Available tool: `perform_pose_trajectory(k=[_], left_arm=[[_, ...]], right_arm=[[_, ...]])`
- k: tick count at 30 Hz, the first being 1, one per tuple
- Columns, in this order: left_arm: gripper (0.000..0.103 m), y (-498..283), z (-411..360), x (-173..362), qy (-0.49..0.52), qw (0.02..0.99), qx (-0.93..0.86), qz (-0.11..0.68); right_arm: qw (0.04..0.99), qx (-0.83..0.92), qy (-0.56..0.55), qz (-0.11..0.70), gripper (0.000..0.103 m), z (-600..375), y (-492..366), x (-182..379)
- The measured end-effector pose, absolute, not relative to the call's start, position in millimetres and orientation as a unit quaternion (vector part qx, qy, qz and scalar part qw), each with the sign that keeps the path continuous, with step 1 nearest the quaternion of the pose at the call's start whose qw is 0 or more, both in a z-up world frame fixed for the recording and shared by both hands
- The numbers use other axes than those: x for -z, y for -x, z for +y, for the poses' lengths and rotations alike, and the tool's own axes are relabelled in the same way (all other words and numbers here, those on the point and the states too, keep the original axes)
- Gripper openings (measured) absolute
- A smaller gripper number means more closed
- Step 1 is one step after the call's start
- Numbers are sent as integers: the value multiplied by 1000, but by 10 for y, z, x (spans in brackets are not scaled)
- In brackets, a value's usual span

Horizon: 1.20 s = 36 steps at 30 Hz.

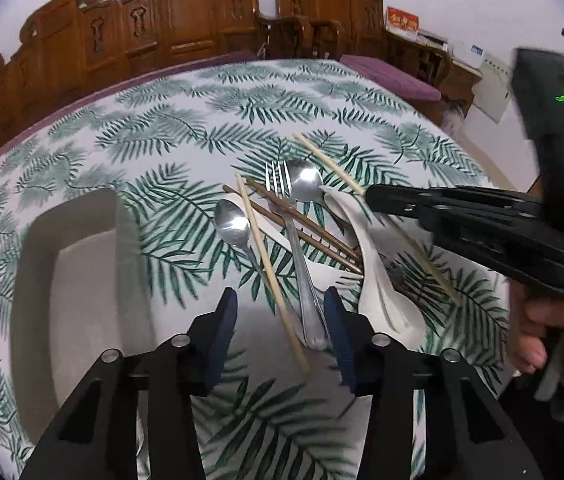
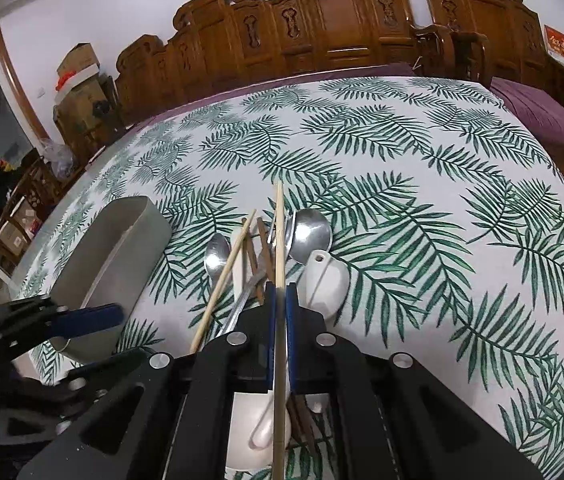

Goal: Organize utensils

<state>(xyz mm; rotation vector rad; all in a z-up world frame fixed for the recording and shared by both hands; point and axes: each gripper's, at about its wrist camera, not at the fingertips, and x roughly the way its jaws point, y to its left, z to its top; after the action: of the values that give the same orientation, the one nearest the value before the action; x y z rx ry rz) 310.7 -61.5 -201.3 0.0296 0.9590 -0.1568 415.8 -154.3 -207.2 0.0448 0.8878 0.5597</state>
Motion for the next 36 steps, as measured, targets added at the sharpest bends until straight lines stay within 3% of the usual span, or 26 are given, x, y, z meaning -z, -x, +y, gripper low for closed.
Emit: perform_pose_trajectory(k=[4, 9, 12, 36], left_arm=[[24, -3325, -614, 2224, -5, 872, 63, 486], [21, -3473, -610, 2405, 7, 858, 51, 512], [7, -3489, -597, 2419, 16, 857, 52, 512], [4, -2838, -5, 1716, 24, 896, 63, 438]], right_arm=[[867, -264, -24, 423, 6, -1580, -4152, 2077], [867, -266, -20, 422, 6, -1563, -4145, 2075], [867, -268, -19, 421, 6, -1545, -4141, 2065], [866, -297, 11, 403, 6, -1143, -3903, 1905]])
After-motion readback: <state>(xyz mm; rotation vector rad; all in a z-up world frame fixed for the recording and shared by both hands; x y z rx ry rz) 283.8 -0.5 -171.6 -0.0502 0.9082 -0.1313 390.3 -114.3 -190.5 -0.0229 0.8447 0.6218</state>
